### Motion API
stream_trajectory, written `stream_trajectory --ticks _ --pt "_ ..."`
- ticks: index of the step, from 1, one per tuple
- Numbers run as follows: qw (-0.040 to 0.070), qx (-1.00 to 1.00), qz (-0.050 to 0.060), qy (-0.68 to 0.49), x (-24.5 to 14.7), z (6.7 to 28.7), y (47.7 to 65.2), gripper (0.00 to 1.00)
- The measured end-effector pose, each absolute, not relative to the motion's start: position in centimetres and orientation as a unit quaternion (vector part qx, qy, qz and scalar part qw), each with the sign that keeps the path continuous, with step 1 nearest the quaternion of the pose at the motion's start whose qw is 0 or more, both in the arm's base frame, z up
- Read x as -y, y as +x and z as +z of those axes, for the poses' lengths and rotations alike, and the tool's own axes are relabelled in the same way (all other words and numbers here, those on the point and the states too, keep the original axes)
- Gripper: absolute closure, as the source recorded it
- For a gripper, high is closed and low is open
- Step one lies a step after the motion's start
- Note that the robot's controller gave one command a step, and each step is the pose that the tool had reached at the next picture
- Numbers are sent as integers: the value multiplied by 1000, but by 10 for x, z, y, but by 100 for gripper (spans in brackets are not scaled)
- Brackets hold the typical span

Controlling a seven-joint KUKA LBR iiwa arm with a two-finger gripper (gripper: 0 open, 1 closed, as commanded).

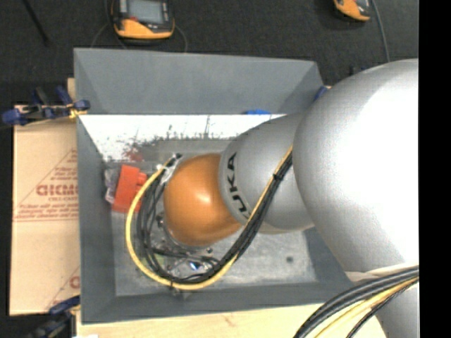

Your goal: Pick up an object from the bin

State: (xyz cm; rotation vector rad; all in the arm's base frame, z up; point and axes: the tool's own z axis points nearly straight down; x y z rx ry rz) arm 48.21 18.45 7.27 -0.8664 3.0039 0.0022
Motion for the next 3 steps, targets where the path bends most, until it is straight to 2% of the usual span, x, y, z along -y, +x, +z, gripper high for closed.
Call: stream_trajectory --ticks 1,2,3 --pt "6 -961 1 -275 -184 72 482 100" --pt "3 -962 0 -272 -184 96 483 100" --pt "3 -963 0 -269 -183 133 485 100"
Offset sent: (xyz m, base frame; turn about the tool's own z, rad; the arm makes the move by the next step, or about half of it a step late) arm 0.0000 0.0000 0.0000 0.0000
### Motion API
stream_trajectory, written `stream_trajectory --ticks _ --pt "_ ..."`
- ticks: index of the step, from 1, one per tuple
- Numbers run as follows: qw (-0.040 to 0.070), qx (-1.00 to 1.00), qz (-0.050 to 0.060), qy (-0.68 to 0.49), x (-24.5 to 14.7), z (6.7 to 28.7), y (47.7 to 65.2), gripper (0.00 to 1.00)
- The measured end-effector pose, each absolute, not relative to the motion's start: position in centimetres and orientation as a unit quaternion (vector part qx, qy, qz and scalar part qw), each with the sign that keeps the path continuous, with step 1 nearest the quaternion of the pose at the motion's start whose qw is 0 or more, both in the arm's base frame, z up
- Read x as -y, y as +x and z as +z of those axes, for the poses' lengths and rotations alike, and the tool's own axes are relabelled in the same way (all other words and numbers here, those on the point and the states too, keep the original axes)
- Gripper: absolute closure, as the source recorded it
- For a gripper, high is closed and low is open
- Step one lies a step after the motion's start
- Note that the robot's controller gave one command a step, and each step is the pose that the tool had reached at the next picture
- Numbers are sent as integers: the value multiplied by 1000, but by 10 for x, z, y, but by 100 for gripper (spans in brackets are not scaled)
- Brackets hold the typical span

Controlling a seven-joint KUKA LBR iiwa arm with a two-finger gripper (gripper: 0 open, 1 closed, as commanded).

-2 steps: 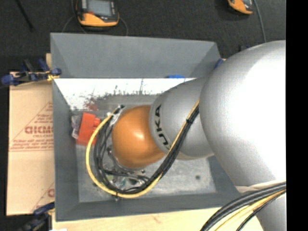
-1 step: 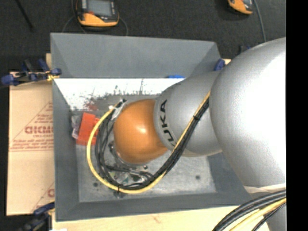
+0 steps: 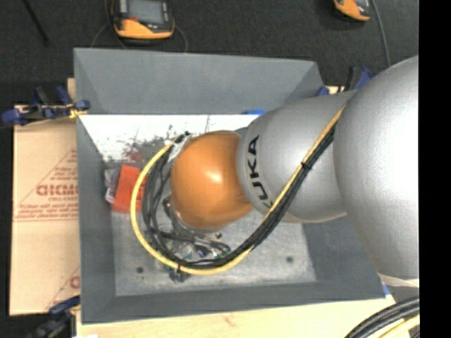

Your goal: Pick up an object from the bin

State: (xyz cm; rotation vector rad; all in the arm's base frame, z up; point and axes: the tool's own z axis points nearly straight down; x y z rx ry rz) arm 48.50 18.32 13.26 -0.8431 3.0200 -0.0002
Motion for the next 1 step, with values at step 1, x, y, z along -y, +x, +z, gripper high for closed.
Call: stream_trajectory --ticks 1 --pt "3 -964 0 -265 -182 163 487 100"
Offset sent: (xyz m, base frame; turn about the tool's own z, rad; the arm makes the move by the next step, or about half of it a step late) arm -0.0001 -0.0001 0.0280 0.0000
